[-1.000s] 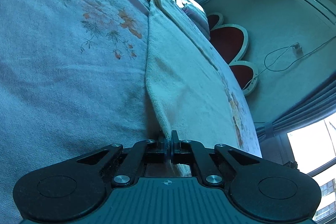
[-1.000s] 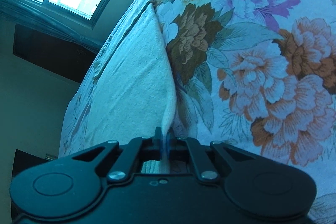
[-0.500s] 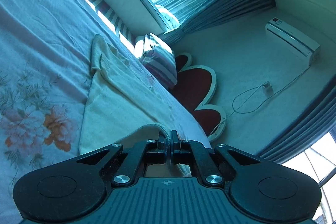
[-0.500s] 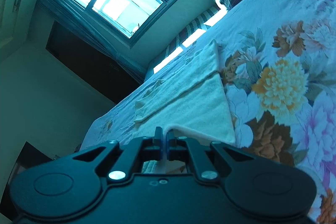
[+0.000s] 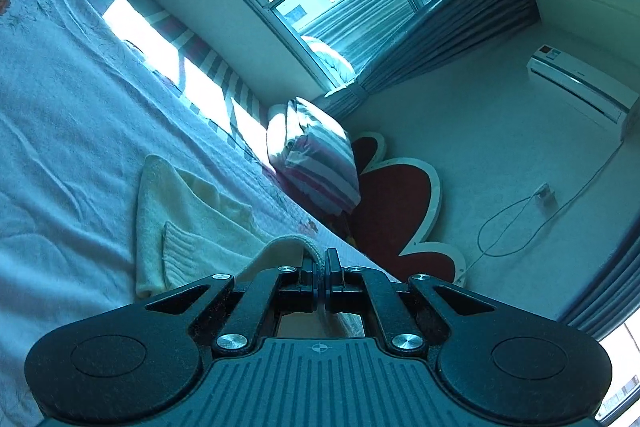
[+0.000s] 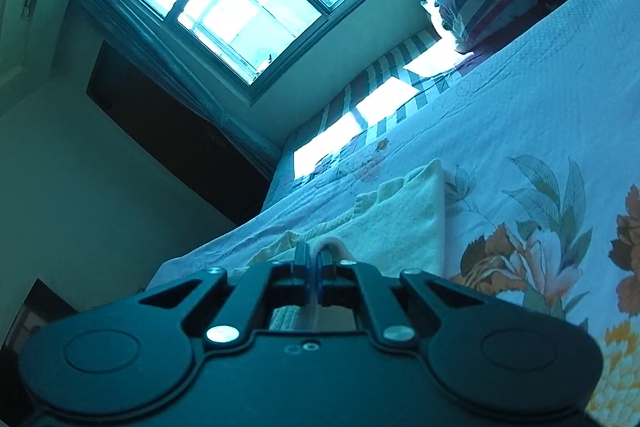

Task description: Fold small clothes

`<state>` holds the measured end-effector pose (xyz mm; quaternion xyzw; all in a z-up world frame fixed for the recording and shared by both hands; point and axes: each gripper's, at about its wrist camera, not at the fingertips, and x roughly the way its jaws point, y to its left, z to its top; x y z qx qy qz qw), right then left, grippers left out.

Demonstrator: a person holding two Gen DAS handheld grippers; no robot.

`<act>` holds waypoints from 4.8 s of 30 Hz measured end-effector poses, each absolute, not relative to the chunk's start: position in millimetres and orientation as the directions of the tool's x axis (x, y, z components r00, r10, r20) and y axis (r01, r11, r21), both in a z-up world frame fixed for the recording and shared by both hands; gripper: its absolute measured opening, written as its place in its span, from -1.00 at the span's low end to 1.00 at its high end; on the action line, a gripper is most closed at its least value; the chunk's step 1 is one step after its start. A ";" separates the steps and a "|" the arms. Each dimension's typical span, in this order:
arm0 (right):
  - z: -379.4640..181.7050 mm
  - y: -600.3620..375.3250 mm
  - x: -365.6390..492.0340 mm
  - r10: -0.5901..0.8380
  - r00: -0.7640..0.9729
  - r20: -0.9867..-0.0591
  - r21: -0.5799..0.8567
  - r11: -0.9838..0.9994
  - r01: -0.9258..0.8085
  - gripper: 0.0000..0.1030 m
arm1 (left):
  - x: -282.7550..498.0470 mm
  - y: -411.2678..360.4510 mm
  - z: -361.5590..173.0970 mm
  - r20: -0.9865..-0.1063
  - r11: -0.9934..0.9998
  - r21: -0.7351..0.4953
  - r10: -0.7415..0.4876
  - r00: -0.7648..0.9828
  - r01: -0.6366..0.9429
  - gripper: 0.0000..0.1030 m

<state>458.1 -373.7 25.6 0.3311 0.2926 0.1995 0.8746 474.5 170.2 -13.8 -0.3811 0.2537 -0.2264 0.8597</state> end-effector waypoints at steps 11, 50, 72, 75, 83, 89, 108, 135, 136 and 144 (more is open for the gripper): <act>-53.1 -378.1 573.4 0.580 0.681 -0.447 0.753 0.655 -0.063 -0.91 | 583.3 158.9 -84.1 -0.453 0.673 -0.739 -0.527 0.719 0.026 -0.95; -45.1 -362.5 599.3 0.467 0.693 -0.549 0.435 0.868 -0.241 -0.38 | 610.6 140.2 -48.2 -0.595 0.947 -0.213 -0.320 0.737 0.239 0.21; -48.7 -330.1 626.6 0.487 0.660 -0.572 0.373 0.871 -0.319 -0.88 | 641.7 108.8 -47.7 -0.642 0.916 -0.167 -0.381 0.665 0.364 -0.55; -46.6 -328.3 622.8 0.481 0.671 -0.564 0.355 0.875 -0.329 -0.88 | 640.6 108.2 -48.7 -0.632 0.911 -0.175 -0.396 0.666 0.374 -0.83; -27.4 -332.6 613.5 0.476 0.721 -0.504 0.335 0.877 -0.344 -0.90 | 635.7 116.5 -28.2 -0.521 0.904 -0.208 -0.425 0.741 0.372 -0.85; -22.9 -333.3 616.4 0.471 0.736 -0.486 0.332 0.879 -0.343 -0.90 | 642.6 122.3 -21.0 -0.476 0.904 -0.248 -0.427 0.769 0.349 -1.00; -43.3 -344.8 622.1 0.506 0.684 -0.525 0.414 0.854 -0.314 -0.67 | 650.0 123.4 -44.2 -0.623 0.905 -0.259 -0.423 0.658 0.337 -0.93; -45.3 -331.3 625.5 0.496 0.664 -0.559 0.333 0.868 -0.367 -0.66 | 646.0 119.4 -38.6 -0.527 0.844 -0.309 -0.536 0.660 0.438 -0.93; -45.3 -330.5 626.4 0.488 0.668 -0.561 0.327 0.872 -0.363 -0.66 | 647.2 119.7 -38.7 -0.527 0.844 -0.314 -0.536 0.660 0.435 -0.93; -34.4 -332.2 616.8 0.482 0.707 -0.517 0.323 0.875 -0.361 -0.91 | 648.0 118.6 -20.4 -0.464 0.842 -0.304 -0.539 0.704 0.444 -0.93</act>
